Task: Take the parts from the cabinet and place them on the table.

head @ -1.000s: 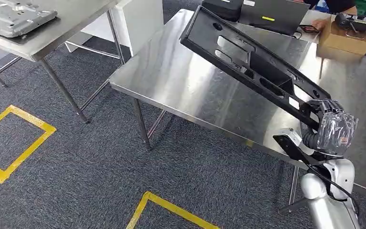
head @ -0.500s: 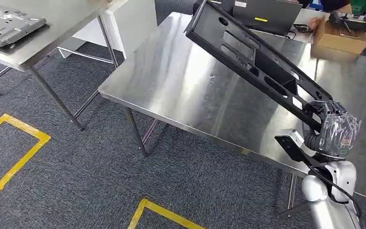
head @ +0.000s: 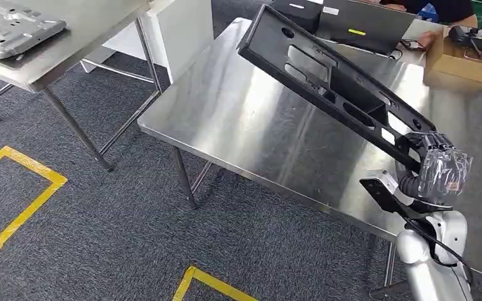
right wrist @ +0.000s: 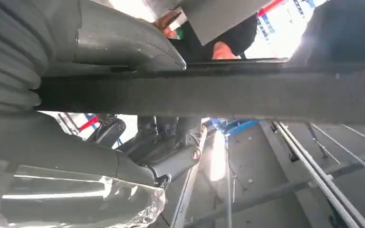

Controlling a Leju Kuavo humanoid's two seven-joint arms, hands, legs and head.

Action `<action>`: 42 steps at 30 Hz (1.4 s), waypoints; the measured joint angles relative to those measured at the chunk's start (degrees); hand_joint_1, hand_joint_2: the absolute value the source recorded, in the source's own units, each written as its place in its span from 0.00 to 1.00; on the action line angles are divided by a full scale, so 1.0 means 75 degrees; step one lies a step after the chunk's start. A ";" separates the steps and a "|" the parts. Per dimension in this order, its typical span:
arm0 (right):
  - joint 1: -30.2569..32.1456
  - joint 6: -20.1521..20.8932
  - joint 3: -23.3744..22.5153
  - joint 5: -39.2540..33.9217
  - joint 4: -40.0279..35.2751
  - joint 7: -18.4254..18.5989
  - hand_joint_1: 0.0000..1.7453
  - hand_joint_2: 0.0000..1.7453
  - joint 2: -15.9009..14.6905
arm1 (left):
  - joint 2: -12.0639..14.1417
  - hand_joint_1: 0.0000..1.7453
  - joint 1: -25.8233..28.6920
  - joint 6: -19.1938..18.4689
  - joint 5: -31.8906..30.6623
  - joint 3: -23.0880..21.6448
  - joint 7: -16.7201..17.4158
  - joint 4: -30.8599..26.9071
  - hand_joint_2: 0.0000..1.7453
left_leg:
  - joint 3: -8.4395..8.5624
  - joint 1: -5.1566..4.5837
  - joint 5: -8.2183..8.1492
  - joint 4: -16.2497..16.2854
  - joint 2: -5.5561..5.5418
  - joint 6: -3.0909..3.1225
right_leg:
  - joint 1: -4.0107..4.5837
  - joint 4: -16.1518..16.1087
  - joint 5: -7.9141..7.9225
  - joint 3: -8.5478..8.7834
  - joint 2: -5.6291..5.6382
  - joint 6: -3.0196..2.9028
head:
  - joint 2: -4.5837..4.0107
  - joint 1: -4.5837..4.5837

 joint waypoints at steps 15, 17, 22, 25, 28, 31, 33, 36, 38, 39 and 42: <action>-0.0144 0.0000 0.0009 -0.0090 0.0172 -0.0096 1.00 1.00 0.0070 | 0.0023 0.00 0.0002 0.0044 -0.0049 0.0012 0.0017 0.0000 1.00 | 0.0017 0.0001 -0.0064 -0.0015 0.0022 -0.0090 | 0.0115 -0.0016 -0.0002 0.0062 0.0071 -0.0290 | 0.0000 -0.0026; -0.0171 0.0000 0.0020 -0.0096 0.0189 -0.0108 1.00 1.00 0.0082 | 0.0023 0.00 0.0003 0.0061 -0.0073 0.0012 0.0017 0.0000 1.00 | 0.0017 0.0000 -0.0064 -0.0015 0.0022 -0.0091 | 0.0114 -0.0015 -0.0002 0.0063 0.0071 -0.0290 | 0.0000 -0.0023; -0.0219 0.0000 0.0029 -0.0117 0.0213 -0.0122 1.00 1.00 0.0140 | 0.0023 0.00 0.0012 0.0131 -0.0105 0.0012 0.0017 0.0000 1.00 | 0.0023 -0.0057 -0.0062 -0.0012 0.0018 -0.0088 | 0.0112 -0.0016 -0.0001 0.0063 0.0071 -0.0289 | 0.0000 -0.0026; -0.0227 0.0000 0.0029 -0.0125 0.0230 -0.0122 1.00 1.00 0.0157 | 0.0023 0.00 0.0016 0.0140 -0.0160 0.0012 0.0017 0.0000 1.00 | 0.0022 -0.0076 -0.0061 -0.0011 0.0017 -0.0085 | 0.0109 -0.0016 -0.0001 0.0067 0.0071 -0.0288 | 0.0000 -0.0023; -0.0227 0.0009 0.0023 -0.0186 0.0245 -0.0125 1.00 1.00 0.0160 | 0.0023 0.00 0.0015 0.0160 -0.0178 0.0012 0.0029 0.0000 1.00 | 0.0021 -0.0098 -0.0059 -0.0010 0.0018 -0.0081 | 0.0109 -0.0015 0.0000 0.0072 0.0071 -0.0287 | 0.0000 -0.0026; -0.0226 0.0011 0.0021 -0.0192 0.0245 -0.0125 1.00 1.00 0.0160 | 0.0023 0.00 0.0015 0.0160 -0.0181 0.0012 0.0032 0.0000 1.00 | 0.0021 -0.0099 -0.0059 -0.0010 0.0018 -0.0080 | 0.0109 -0.0015 0.0000 0.0072 0.0071 -0.0287 | 0.0000 -0.0026; -0.0227 0.0012 0.0020 -0.0195 0.0245 -0.0125 1.00 1.00 0.0160 | 0.0023 0.00 0.0015 0.0160 -0.0183 0.0009 0.0032 0.0000 1.00 | 0.0021 -0.0100 -0.0059 -0.0010 0.0018 -0.0080 | 0.0109 -0.0015 0.0000 0.0072 0.0071 -0.0287 | 0.0000 -0.0026; -0.0235 0.0111 0.0000 -0.0367 0.0251 -0.0169 1.00 1.00 0.0213 | 0.0044 0.00 0.0010 0.0187 -0.0219 0.0012 0.0076 0.0000 1.00 | 0.0028 -0.0123 -0.0078 -0.0004 0.0032 0.0104 | 0.0020 -0.0110 0.0051 0.0118 0.0094 -0.0198 | 0.0000 -0.0056; -0.0260 0.0111 -0.0012 -0.0385 0.0259 -0.0184 1.00 1.00 0.0216 | 0.0015 0.00 -0.0003 0.0187 -0.0239 0.0012 0.0093 0.0000 1.00 | 0.0191 -0.0014 0.0043 -0.0218 0.0129 0.0186 | 0.0055 0.0812 -0.0397 -0.0351 0.0062 -0.0272 | 0.0000 -0.0023; -0.0263 0.0111 -0.0018 -0.0399 0.0262 -0.0204 1.00 1.00 0.0216 | 0.0017 0.00 0.0000 0.0187 -0.0239 0.0012 0.0102 0.0000 1.00 | 0.0196 -0.0012 0.0037 -0.0218 0.0157 0.0189 | 0.0058 0.1430 -0.0622 -0.0655 0.0067 -0.0289 | 0.0000 -0.0020; -0.0236 0.0134 -0.0023 -0.0423 0.0300 -0.0224 1.00 1.00 0.0224 | 0.0017 0.00 0.0007 0.0195 -0.0239 0.0020 0.0111 0.0000 1.00 | 0.0207 0.0006 0.0001 -0.0209 0.0210 0.0151 | 0.0005 0.2261 -0.0764 -0.1144 0.0060 -0.0163 | 0.0000 -0.0026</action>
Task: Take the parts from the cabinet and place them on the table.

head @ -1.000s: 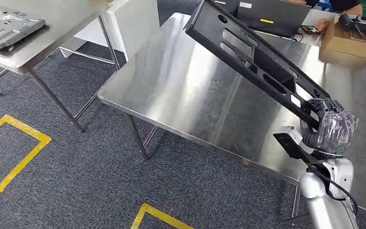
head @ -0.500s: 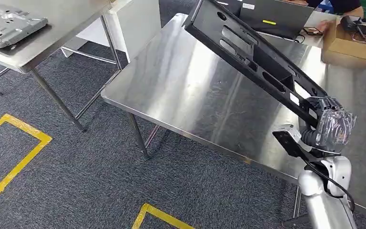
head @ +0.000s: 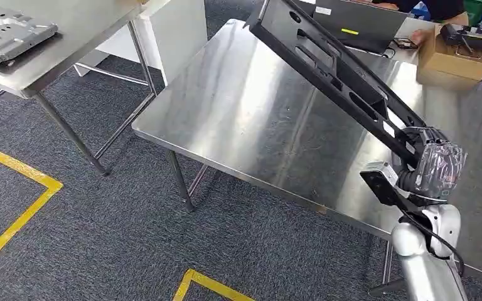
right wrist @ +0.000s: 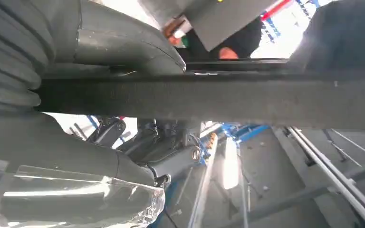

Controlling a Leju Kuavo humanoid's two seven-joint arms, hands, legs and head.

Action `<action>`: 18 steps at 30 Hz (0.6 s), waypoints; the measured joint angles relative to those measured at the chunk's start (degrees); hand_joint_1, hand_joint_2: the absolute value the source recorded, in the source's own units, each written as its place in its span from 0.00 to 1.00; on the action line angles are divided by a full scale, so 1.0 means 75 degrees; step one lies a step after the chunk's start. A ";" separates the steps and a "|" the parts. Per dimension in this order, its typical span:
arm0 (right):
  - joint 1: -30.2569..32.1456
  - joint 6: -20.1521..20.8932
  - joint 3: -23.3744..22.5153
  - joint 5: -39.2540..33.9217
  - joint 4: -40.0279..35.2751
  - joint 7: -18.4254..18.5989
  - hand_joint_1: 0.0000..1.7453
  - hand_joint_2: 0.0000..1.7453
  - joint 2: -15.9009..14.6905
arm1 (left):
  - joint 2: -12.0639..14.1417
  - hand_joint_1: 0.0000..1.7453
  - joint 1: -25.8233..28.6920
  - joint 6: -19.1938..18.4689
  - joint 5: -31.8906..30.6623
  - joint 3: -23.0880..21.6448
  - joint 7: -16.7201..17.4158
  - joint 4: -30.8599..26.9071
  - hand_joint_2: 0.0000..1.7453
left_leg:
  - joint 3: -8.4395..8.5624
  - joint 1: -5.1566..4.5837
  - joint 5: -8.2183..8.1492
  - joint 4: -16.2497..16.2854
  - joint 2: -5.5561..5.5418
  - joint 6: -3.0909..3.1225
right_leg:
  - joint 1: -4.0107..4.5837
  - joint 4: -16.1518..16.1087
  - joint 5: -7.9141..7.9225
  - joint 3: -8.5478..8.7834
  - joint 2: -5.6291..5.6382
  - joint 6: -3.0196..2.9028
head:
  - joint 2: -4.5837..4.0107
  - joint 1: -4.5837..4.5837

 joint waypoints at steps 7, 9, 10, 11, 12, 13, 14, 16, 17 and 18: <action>-0.0027 0.0023 0.0006 -0.0023 0.0044 -0.0020 1.00 1.00 0.0032 | 0.0035 0.00 0.0016 0.0023 0.0000 0.0055 -0.0047 0.0000 1.00 | 0.0034 0.0028 -0.0274 0.0223 0.0112 -0.0319 | -0.0007 -0.2174 0.0750 0.1147 -0.0074 0.0011 | 0.0000 0.0009; -0.0027 0.0023 0.0006 -0.0014 0.0053 -0.0026 1.00 1.00 0.0035 | 0.0032 0.00 0.0012 0.0023 0.0000 0.0061 -0.0053 0.0000 1.00 | 0.0035 0.0099 -0.0378 0.0291 0.0117 -0.0412 | -0.0068 -0.2192 0.0758 0.1172 0.0012 -0.0134 | 0.0000 0.0012; -0.0043 0.0023 0.0006 -0.0015 0.0050 -0.0026 1.00 1.00 0.0038 | 0.0032 0.00 0.0006 0.0026 0.0000 0.0061 -0.0056 0.0000 1.00 | -0.0032 0.0107 -0.0514 0.0488 0.0028 -0.0440 | -0.0063 -0.2192 0.0740 0.1182 0.0033 -0.0165 | 0.0000 -0.0006; -0.0045 0.0023 0.0009 -0.0015 0.0053 -0.0026 1.00 1.00 0.0038 | 0.0029 0.00 0.0002 0.0029 0.0000 0.0064 -0.0059 0.0000 1.00 | -0.0292 0.0107 -0.0818 0.1010 -0.0051 -0.0466 | -0.0058 -0.2192 0.0737 0.1189 0.0056 -0.0221 | 0.0000 -0.0009; -0.0039 0.0023 0.0009 -0.0015 0.0053 -0.0026 1.00 1.00 0.0050 | 0.0032 0.00 0.0006 0.0032 0.0000 0.0067 -0.0059 0.0000 1.00 | -0.0629 0.0107 -0.1111 0.1646 -0.0082 -0.0487 | -0.0043 -0.2192 0.0726 0.1187 0.0084 -0.0237 | 0.0000 -0.0020; -0.0027 0.0023 0.0011 -0.0015 0.0053 -0.0026 1.00 1.00 0.0064 | 0.0038 0.00 0.0018 0.0032 0.0000 0.0070 -0.0059 0.0000 1.00 | -0.1002 0.0107 -0.1345 0.2314 -0.0085 -0.0494 | -0.0023 -0.2191 0.0720 0.1187 0.0124 -0.0244 | 0.0000 -0.0017; -0.0022 0.0023 0.0014 -0.0015 0.0058 -0.0026 1.00 1.00 0.0070 | 0.0035 0.00 0.0027 0.0032 0.0000 0.0070 -0.0059 0.0000 1.00 | -0.1226 0.0107 -0.1394 0.2656 -0.0088 -0.0487 | -0.0017 -0.2190 0.0718 0.1188 0.0154 -0.0247 | 0.0000 -0.0017; -0.0021 0.0023 0.0017 -0.0012 0.0070 -0.0026 1.00 1.00 0.0079 | 0.0032 0.00 0.0028 0.0029 0.0000 0.0073 -0.0058 0.0000 1.00 | -0.1232 0.0106 -0.0918 0.2323 -0.0114 -0.0417 | 0.0000 -0.2189 0.0716 0.1203 0.0266 -0.0247 | 0.0000 -0.0017; -0.0021 0.0023 0.0020 -0.0012 0.0070 -0.0026 1.00 1.00 0.0087 | 0.0032 0.00 0.0025 0.0032 -0.0006 0.0076 -0.0059 0.0000 1.00 | -0.0989 0.0104 -0.0530 0.1722 -0.0144 -0.0374 | 0.0003 -0.2189 0.0715 0.1216 0.0321 -0.0246 | 0.0000 -0.0017; -0.0022 0.0023 0.0020 -0.0012 0.0070 -0.0026 1.00 1.00 0.0096 | 0.0035 0.00 0.0023 0.0032 -0.0012 0.0076 -0.0059 0.0000 1.00 | -0.0677 0.0103 -0.0152 0.1018 -0.0233 -0.0323 | 0.0004 -0.2189 0.0714 0.1233 0.0372 -0.0245 | 0.0000 -0.0020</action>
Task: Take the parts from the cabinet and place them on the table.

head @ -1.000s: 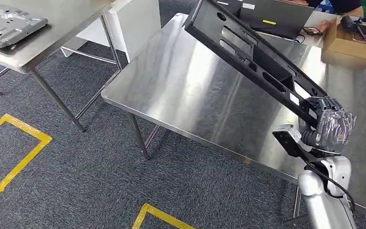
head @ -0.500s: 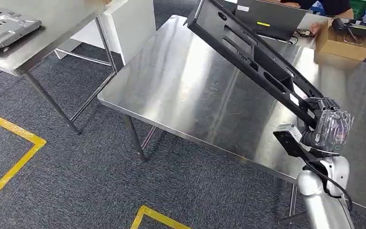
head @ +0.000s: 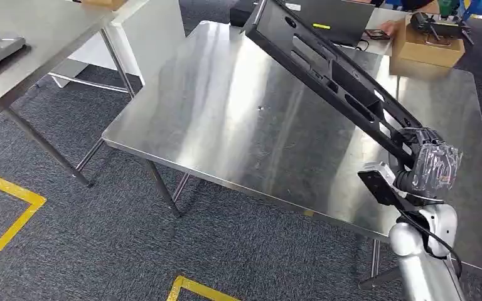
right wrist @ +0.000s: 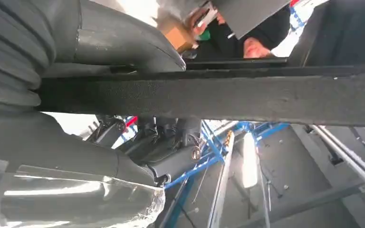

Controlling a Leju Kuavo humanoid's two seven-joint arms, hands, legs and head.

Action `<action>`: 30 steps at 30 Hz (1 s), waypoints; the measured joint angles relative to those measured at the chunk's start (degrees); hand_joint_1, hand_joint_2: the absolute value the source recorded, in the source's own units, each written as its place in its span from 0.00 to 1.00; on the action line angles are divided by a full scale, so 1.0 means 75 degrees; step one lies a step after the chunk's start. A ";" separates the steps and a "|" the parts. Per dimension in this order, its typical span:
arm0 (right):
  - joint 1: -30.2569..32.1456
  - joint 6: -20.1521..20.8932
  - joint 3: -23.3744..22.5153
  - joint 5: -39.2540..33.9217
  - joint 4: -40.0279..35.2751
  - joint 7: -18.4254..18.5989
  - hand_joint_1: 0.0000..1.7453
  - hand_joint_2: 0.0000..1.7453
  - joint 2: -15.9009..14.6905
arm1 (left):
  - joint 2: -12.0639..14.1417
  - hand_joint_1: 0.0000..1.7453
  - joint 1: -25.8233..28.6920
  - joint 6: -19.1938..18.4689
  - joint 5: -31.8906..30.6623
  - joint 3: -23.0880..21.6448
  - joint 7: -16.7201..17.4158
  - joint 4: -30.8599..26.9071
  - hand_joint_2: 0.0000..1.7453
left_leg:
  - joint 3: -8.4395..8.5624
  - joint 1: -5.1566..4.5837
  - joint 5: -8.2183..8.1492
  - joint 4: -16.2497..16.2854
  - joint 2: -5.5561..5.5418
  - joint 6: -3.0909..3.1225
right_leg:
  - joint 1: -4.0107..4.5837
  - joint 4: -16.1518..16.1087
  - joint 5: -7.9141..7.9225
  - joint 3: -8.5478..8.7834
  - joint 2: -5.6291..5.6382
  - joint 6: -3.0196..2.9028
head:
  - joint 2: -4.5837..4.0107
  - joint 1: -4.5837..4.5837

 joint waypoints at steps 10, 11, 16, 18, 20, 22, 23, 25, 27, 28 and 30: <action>-0.0016 0.0000 -0.0020 -0.0003 0.0023 -0.0009 1.00 1.00 -0.0003 | -0.0012 0.00 -0.0022 0.0023 -0.0009 0.0035 0.0009 0.0000 1.00 | 0.0365 -0.0095 0.0241 -0.0801 0.0171 0.0317 | 0.0069 0.1788 -0.0828 -0.0924 -0.0269 0.0085 | 0.0000 0.0052; -0.0007 0.0000 -0.0020 -0.0006 0.0041 -0.0009 1.00 1.00 0.0003 | -0.0009 0.00 -0.0021 0.0020 -0.0009 0.0041 0.0009 0.0000 1.00 | 0.0360 -0.0102 0.0239 -0.0799 0.0207 0.0319 | 0.0070 0.2268 -0.0965 -0.1154 -0.0272 0.0110 | 0.0000 0.0061; -0.0044 0.0006 -0.0029 0.0000 0.0096 -0.0012 1.00 1.00 0.0000 | -0.0029 0.00 -0.0028 -0.0003 -0.0015 0.0044 0.0009 0.0000 1.00 | 0.0394 -0.0133 0.0185 -0.0757 0.0364 0.0256 | 0.0072 0.0039 -0.0088 0.0021 -0.0645 0.0363 | 0.0000 0.0064; -0.0090 0.0012 -0.0029 0.0000 0.0108 -0.0015 1.00 1.00 0.0006 | -0.0032 0.00 -0.0029 -0.0006 -0.0015 0.0049 0.0006 0.0000 1.00 | 0.0386 -0.0209 0.0139 -0.0718 0.0413 0.0194 | 0.0172 -0.0103 -0.0041 0.0075 -0.0624 0.0183 | 0.0000 0.0052; -0.0103 0.0026 -0.0044 -0.0003 0.0134 -0.0012 1.00 1.00 0.0000 | -0.0032 0.00 -0.0022 -0.0012 -0.0038 0.0050 0.0006 0.0000 1.00 | 0.0402 -0.0209 0.0133 -0.0739 0.0489 0.0167 | 0.0175 -0.0097 -0.0041 0.0062 -0.0546 0.0139 | 0.0000 0.0047; -0.0123 0.0032 -0.0047 0.0000 0.0140 -0.0012 1.00 1.00 0.0000 | -0.0006 0.00 -0.0027 -0.0015 -0.0050 0.0052 0.0003 0.0000 1.00 | 0.0365 -0.0158 0.0017 -0.0624 0.0389 0.0054 | 0.0010 -0.0144 0.0007 0.0116 -0.0463 0.0043 | 0.0000 0.0053; -0.0152 0.0038 -0.0047 0.0000 0.0143 -0.0012 1.00 1.00 0.0000 | -0.0018 0.00 -0.0025 -0.0015 -0.0067 0.0055 0.0000 0.0000 1.00 | 0.0235 -0.0144 -0.0221 -0.0304 0.0214 0.0003 | -0.0003 -0.0143 0.0013 0.0116 -0.0422 -0.0048 | 0.0000 0.0035; -0.0144 0.0052 -0.0044 0.0000 0.0149 -0.0012 1.00 1.00 0.0012 | -0.0017 0.00 -0.0016 -0.0021 -0.0082 0.0055 -0.0003 0.0000 1.00 | -0.0376 -0.0089 -0.0870 0.0971 0.0108 -0.0093 | -0.0004 -0.0143 0.0007 0.0110 -0.0353 -0.0056 | 0.0000 0.0041; -0.0134 0.0073 -0.0041 0.0000 0.0152 -0.0012 1.00 1.00 0.0015 | -0.0009 0.00 0.0012 -0.0020 -0.0082 0.0055 -0.0003 0.0003 1.00 | -0.0800 -0.0032 -0.1045 0.1759 0.0108 -0.0143 | -0.0010 -0.0141 0.0006 0.0111 -0.0252 -0.0054 | 0.0000 0.0044; -0.0130 0.0073 -0.0041 0.0000 0.0154 -0.0009 1.00 1.00 0.0012 | -0.0009 0.00 0.0019 -0.0017 -0.0084 0.0058 -0.0003 0.0003 1.00 | -0.0766 -0.0003 -0.0870 0.1621 0.0110 -0.0157 | -0.0026 -0.0138 0.0005 0.0115 -0.0201 -0.0053 | 0.0000 0.0047; -0.0129 0.0090 -0.0035 0.0015 0.0154 0.0003 1.00 1.00 0.0015 | 0.0006 0.00 0.0017 -0.0012 -0.0093 0.0058 -0.0009 0.0003 1.00 | -0.0198 0.0070 -0.0135 0.0404 0.0069 -0.0191 | -0.0066 -0.0125 0.0002 0.0138 -0.0075 -0.0045 | 0.0000 0.0041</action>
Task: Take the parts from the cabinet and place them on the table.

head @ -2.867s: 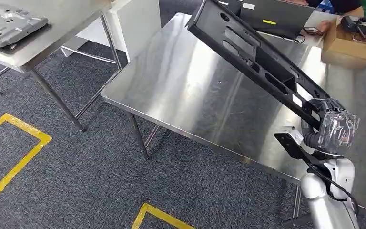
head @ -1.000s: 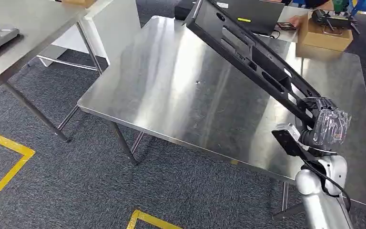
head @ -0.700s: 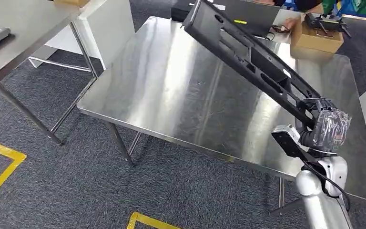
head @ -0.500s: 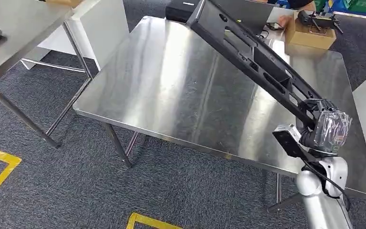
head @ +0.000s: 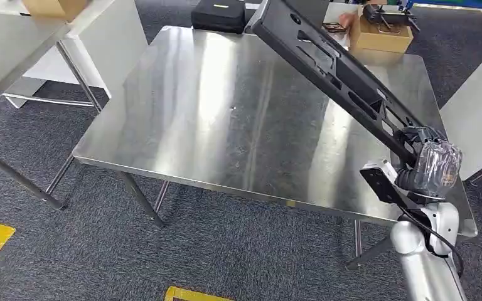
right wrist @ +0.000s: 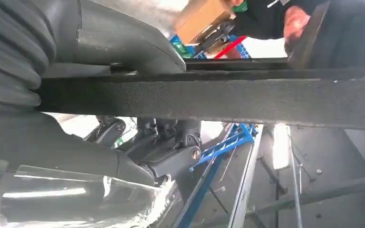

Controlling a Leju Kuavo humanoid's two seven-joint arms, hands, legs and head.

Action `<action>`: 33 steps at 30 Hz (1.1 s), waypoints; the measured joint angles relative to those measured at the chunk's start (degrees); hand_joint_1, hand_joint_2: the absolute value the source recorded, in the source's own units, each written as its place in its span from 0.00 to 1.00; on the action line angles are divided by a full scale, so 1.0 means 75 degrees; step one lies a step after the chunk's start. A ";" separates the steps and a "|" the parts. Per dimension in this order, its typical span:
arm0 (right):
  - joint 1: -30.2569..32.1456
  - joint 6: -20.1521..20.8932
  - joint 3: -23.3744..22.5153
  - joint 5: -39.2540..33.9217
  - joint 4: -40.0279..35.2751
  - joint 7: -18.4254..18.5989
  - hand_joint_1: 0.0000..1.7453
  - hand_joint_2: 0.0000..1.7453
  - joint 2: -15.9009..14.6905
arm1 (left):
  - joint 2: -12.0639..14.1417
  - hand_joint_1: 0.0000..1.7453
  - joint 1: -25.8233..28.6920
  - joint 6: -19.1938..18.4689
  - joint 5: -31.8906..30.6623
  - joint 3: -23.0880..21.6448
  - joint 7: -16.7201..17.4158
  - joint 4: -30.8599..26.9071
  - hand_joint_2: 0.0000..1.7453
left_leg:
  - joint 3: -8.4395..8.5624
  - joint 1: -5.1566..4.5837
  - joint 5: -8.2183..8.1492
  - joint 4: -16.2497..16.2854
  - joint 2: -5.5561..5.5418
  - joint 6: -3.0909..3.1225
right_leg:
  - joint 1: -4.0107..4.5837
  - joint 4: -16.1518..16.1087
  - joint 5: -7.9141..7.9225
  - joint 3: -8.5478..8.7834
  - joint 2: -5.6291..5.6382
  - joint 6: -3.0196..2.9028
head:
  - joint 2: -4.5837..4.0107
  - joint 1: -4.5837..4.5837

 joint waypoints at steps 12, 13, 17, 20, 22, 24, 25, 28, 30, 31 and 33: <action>0.0061 0.0023 -0.0003 0.0041 -0.0006 0.0055 1.00 1.00 -0.0050 | -0.0003 0.00 -0.0006 0.0009 -0.0023 0.0006 -0.0017 0.0006 1.00 | 0.0500 -0.0155 0.0379 -0.1153 0.0113 0.0464 | 0.0067 0.2562 -0.1019 -0.1328 -0.0209 0.0295 | 0.0000 0.0055; 0.0075 0.0023 -0.0003 0.0058 -0.0006 0.0087 1.00 1.00 -0.0050 | -0.0006 0.00 -0.0005 0.0006 -0.0023 0.0006 -0.0017 0.0006 1.00 | 0.0503 -0.0175 0.0378 -0.1153 0.0126 0.0466 | 0.0067 0.2472 -0.0956 -0.1279 -0.0210 0.0329 | 0.0000 0.0047; 0.0017 0.0177 -0.0012 0.0651 0.0029 0.0459 1.00 1.00 -0.0108 | -0.0023 0.00 -0.0030 0.0130 -0.0241 0.0000 -0.0029 0.0003 1.00 | 0.0529 -0.0234 0.0369 -0.1144 0.0183 0.0451 | 0.0139 -0.0033 -0.0175 0.0045 -0.0374 0.0346 | 0.0000 0.0059; -0.0144 0.0397 -0.0047 0.1111 0.0447 0.0828 1.00 1.00 -0.0163 | -0.0026 0.00 -0.0043 0.0502 -0.0595 -0.0088 -0.0201 0.0003 1.00 | 0.0498 -0.0284 0.0335 -0.1095 0.0186 0.0554 | 0.0136 -0.0059 -0.0076 0.0092 -0.0345 0.0257 | 0.0000 0.0038; -0.0343 0.0455 -0.0093 0.1528 0.0984 0.1102 1.00 1.00 -0.0207 | -0.0044 0.00 -0.0066 0.0796 -0.0799 -0.0193 -0.0452 0.0003 1.00 | 0.0486 -0.0245 0.0365 -0.1106 0.0185 0.0467 | 0.0189 -0.0051 -0.0074 0.0081 -0.0340 0.0245 | 0.0000 0.0050; -0.0711 0.0399 -0.0114 0.2120 0.1782 0.1382 1.00 1.00 -0.0300 | -0.0082 0.00 -0.0104 0.0965 -0.0871 -0.0242 -0.0694 0.0003 1.00 | 0.0494 -0.0236 0.0375 -0.1122 0.0187 0.0439 | 0.0212 -0.0050 -0.0062 0.0075 -0.0333 0.0214 | 0.0000 0.0044; -0.0951 0.0361 -0.0114 0.2432 0.2270 0.1504 1.00 1.00 -0.0347 | -0.0096 0.00 -0.0134 0.0997 -0.0880 -0.0271 -0.0758 0.0003 1.00 | 0.0495 -0.0231 0.0381 -0.1124 0.0188 0.0429 | 0.0213 -0.0050 -0.0061 0.0073 -0.0332 0.0212 | 0.0000 0.0038; -0.1505 0.0216 -0.0099 0.3114 0.3701 0.1838 1.00 1.00 -0.0510 | -0.0122 0.00 -0.0188 0.0895 -0.0877 -0.0291 -0.0836 0.0003 1.00 | 0.0494 -0.0223 0.0394 -0.1127 0.0183 0.0405 | 0.0239 -0.0047 -0.0057 0.0067 -0.0335 0.0206 | 0.0000 0.0044; -0.1785 0.0120 -0.0091 0.3417 0.4489 0.1993 1.00 1.00 -0.0554 | -0.0125 0.00 -0.0187 0.0831 -0.0865 -0.0291 -0.0862 0.0003 1.00 | 0.0490 -0.0222 0.0400 -0.1127 0.0185 0.0397 | 0.0240 -0.0045 -0.0044 0.0063 -0.0334 0.0185 | 0.0000 0.0041; -0.1892 0.0102 -0.0076 0.3543 0.4798 0.2054 1.00 1.00 -0.0571 | -0.0125 0.00 -0.0189 0.0770 -0.0848 -0.0291 -0.0886 0.0003 1.00 | 0.0489 -0.0221 0.0400 -0.1127 0.0185 0.0397 | 0.0241 -0.0044 -0.0044 0.0061 -0.0333 0.0185 | 0.0000 0.0041; -0.2077 0.0099 -0.0064 0.3693 0.5352 0.2104 1.00 1.00 -0.0595 | -0.0122 0.00 -0.0195 0.0688 -0.0819 -0.0291 -0.0909 0.0003 1.00 | 0.0491 -0.0222 0.0400 -0.1127 0.0185 0.0396 | 0.0248 -0.0043 -0.0044 0.0056 -0.0333 0.0185 | 0.0000 0.0041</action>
